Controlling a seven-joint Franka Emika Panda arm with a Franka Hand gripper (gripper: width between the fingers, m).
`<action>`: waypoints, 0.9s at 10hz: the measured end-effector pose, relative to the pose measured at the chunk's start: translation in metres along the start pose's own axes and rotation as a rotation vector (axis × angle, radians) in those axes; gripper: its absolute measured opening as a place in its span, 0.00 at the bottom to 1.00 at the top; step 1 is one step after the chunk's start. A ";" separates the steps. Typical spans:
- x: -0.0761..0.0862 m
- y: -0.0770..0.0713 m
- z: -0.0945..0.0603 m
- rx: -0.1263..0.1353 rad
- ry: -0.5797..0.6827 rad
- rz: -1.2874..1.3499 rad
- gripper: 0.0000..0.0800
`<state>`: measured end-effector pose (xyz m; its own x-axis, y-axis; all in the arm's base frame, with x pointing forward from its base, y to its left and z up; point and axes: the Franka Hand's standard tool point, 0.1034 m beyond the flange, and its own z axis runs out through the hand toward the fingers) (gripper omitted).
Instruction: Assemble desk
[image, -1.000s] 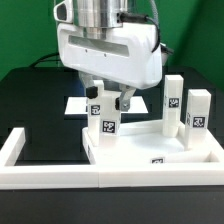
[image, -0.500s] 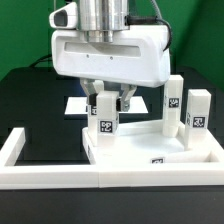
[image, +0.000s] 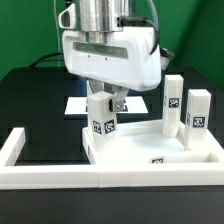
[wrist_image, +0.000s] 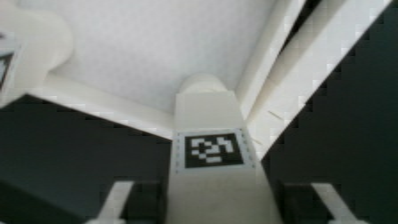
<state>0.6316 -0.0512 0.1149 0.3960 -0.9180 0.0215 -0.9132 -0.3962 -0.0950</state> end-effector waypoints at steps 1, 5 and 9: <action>-0.002 -0.002 0.000 -0.001 -0.010 0.140 0.36; -0.011 -0.013 0.003 0.057 -0.095 0.795 0.36; -0.012 -0.010 0.004 0.054 -0.090 0.536 0.77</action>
Offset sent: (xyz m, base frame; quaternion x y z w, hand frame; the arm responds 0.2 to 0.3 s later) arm 0.0174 0.0175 0.0024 0.0711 -0.0559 0.3248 0.9414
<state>0.6368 -0.0362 0.1111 -0.1151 -0.9849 -0.1294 -0.9841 0.1308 -0.1204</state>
